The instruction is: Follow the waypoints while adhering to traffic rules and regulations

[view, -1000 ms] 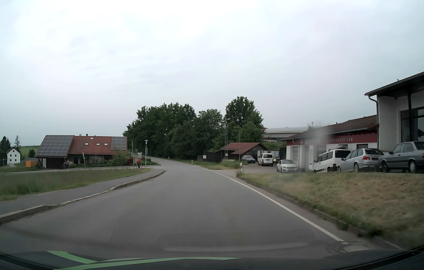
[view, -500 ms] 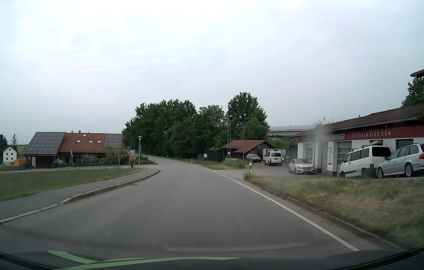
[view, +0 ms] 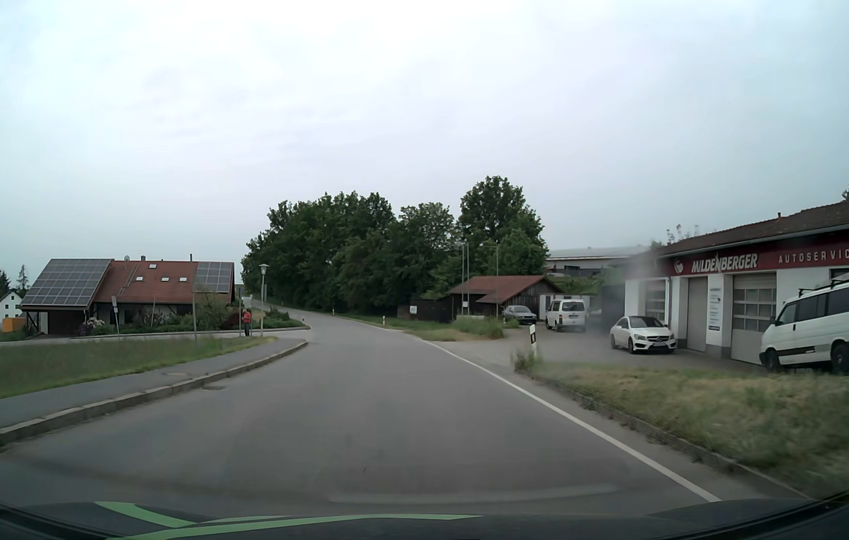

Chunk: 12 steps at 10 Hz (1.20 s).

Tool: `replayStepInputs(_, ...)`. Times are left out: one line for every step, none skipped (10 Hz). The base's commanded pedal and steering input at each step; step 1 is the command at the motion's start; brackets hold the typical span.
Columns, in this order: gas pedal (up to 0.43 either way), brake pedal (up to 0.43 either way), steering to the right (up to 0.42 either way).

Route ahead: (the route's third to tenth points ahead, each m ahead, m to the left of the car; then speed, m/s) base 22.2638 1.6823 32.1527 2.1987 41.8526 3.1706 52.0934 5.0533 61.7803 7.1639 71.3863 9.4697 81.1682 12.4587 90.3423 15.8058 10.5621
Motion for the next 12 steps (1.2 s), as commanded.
replayStepInputs(0.047,0.000,-0.011)
replayStepInputs(0.059,0.000,-0.017)
replayStepInputs(0.059,0.000,-0.021)
replayStepInputs(0.059,0.000,-0.018)
replayStepInputs(0.059,0.000,-0.016)
replayStepInputs(0.059,0.000,-0.015)
replayStepInputs(0.059,0.000,-0.015)
replayStepInputs(0.059,0.000,-0.015)
replayStepInputs(0.059,0.000,-0.014)
replayStepInputs(0.059,0.000,-0.013)
replayStepInputs(0.059,0.000,-0.013)
replayStepInputs(0.047,0.000,-0.013)
